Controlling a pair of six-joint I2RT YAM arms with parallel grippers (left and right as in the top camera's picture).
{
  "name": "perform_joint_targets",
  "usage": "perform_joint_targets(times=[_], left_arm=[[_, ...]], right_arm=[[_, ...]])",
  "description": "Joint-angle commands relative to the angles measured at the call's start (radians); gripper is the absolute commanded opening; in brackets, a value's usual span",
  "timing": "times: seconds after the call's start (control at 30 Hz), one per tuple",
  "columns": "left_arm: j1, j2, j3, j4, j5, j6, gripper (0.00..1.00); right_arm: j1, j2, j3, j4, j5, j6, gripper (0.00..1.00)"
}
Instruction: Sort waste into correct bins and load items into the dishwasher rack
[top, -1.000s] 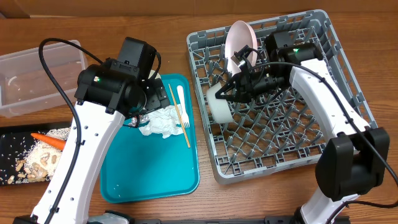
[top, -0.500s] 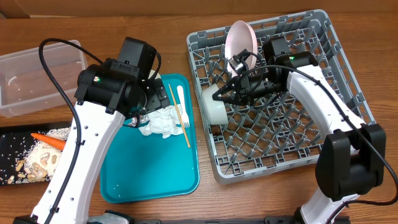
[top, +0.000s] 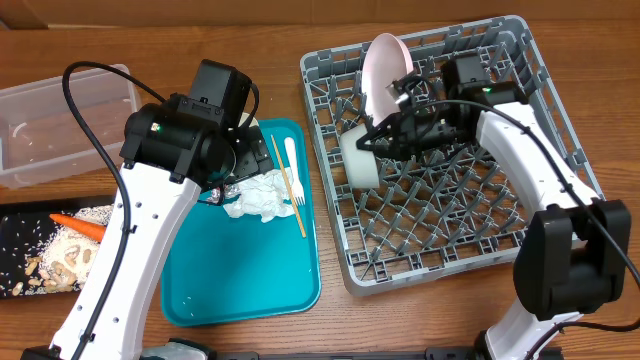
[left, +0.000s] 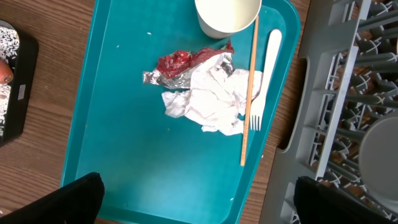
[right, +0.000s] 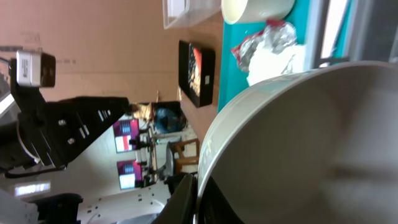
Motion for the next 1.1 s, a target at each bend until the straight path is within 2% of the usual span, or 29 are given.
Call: perform_joint_targets(times=[0.0, 0.43, 0.63, 0.83, 1.07], left_arm=[[0.006, 0.009, 0.001, 0.001, 0.007, 0.008, 1.0], [0.006, 0.009, 0.001, 0.003, 0.007, 0.008, 1.0], [0.006, 0.009, 0.001, 0.01, 0.007, 0.008, 1.0], [0.006, 0.009, 0.001, 0.023, 0.007, 0.008, 1.0], [0.006, 0.009, 0.001, 0.031, 0.007, 0.008, 1.0]], right_arm=[[-0.033, 0.008, -0.004, 0.012, 0.002, 0.006, 0.07], [-0.161, 0.085, -0.003, 0.021, 0.005, 0.011, 0.08], [-0.253, 0.085, 0.013, 0.016, 0.166, 0.079, 0.08], [-0.326, 0.084, 0.121, -0.061, 0.309, 0.081, 0.08], [-0.349, 0.085, 0.203, -0.11, 0.471, 0.107, 0.08]])
